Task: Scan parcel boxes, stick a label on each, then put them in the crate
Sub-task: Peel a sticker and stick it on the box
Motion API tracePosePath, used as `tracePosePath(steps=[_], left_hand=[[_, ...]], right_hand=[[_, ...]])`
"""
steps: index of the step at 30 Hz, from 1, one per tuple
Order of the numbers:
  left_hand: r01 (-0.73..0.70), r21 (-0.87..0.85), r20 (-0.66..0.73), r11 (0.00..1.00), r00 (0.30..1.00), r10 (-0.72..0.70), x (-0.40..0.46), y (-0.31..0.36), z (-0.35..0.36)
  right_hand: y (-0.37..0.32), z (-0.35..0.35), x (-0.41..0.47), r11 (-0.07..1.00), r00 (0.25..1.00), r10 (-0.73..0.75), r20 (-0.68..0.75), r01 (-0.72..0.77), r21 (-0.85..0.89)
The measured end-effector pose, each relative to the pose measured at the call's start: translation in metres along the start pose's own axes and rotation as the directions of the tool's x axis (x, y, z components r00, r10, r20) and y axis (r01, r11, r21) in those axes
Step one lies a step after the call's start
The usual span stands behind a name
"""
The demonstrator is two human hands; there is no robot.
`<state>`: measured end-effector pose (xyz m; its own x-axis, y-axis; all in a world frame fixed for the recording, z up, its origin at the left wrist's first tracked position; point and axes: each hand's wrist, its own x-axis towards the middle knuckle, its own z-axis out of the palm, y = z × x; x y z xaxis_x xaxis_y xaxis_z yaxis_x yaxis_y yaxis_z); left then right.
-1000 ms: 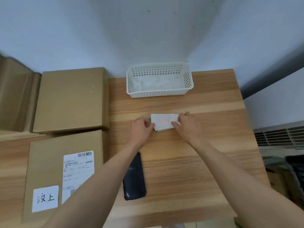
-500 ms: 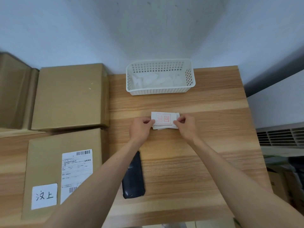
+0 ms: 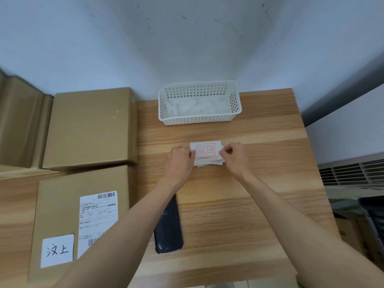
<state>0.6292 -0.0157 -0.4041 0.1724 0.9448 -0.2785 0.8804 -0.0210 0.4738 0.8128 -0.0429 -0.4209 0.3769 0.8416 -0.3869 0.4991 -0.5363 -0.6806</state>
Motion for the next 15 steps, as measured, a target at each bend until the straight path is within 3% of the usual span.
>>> tracePosePath(steps=[6,10,15], left_hand=[[0.069,-0.202,0.029,0.977,0.998,-0.064,0.0,-0.009,0.01],[0.191,-0.404,0.024,0.895,0.98,-0.198,0.001,-0.014,0.02],[0.254,-0.526,0.043,0.812,0.961,-0.273,0.008,-0.011,0.024]], right_hand=[[0.007,0.005,0.003,0.998,0.998,0.005,0.061,-0.008,0.054],[0.012,0.004,0.0,0.998,0.998,-0.05,0.033,0.048,0.045],[0.015,-0.002,-0.004,0.989,0.989,-0.151,-0.009,0.151,0.006]])
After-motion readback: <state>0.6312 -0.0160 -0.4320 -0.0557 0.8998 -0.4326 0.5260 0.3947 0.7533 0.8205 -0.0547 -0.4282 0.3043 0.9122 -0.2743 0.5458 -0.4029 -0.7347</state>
